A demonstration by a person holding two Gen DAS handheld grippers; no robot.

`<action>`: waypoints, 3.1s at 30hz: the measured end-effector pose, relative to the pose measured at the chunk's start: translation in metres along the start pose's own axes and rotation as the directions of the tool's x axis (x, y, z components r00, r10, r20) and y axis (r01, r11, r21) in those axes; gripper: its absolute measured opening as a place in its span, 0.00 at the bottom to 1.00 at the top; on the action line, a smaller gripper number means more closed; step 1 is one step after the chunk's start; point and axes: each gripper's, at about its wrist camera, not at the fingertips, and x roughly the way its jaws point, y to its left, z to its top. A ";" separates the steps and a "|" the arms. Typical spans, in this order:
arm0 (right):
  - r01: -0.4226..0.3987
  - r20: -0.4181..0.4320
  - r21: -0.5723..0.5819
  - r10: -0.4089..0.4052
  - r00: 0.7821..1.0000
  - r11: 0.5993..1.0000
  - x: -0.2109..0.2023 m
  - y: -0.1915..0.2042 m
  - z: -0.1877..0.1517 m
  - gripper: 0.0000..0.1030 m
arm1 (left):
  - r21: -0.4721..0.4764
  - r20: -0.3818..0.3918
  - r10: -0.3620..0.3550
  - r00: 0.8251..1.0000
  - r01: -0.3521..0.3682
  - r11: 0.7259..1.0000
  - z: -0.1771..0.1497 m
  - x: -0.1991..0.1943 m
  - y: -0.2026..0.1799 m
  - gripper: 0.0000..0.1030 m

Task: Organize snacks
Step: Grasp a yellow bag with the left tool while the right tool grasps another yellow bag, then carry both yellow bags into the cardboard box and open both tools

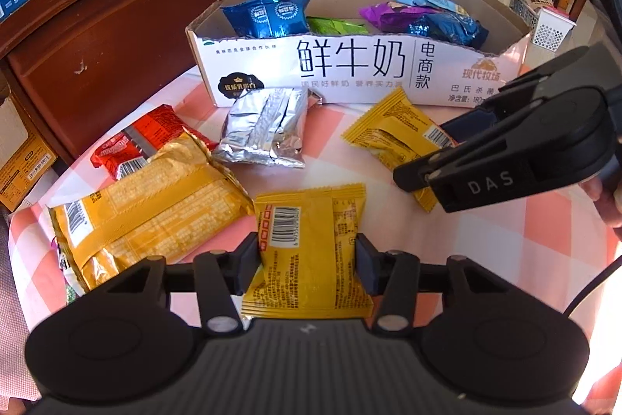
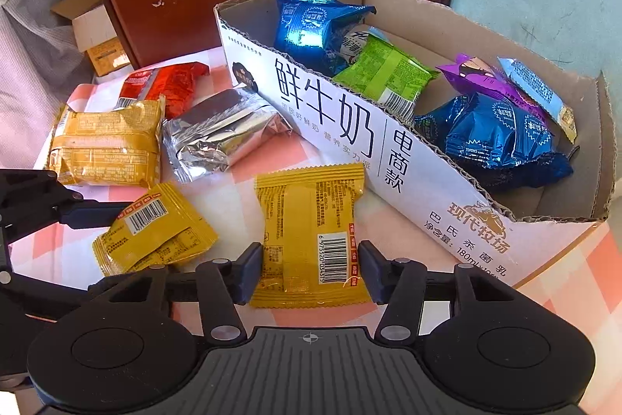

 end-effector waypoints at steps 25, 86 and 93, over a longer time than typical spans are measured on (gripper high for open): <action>0.040 0.131 -0.098 -0.027 0.991 0.994 -0.051 0.003 -0.014 0.44 | -0.128 0.087 0.053 0.995 -0.041 0.991 0.030 -0.020 0.020 0.48; 0.093 0.380 0.359 -0.236 0.895 0.929 -0.090 -0.080 0.064 0.67 | -0.185 0.283 0.064 0.957 -0.011 0.983 0.160 -0.018 0.015 0.85; 0.059 0.398 0.253 -0.160 0.903 0.966 -0.086 -0.055 0.067 0.68 | -0.190 0.255 0.096 0.962 -0.047 0.981 0.140 -0.036 0.041 0.85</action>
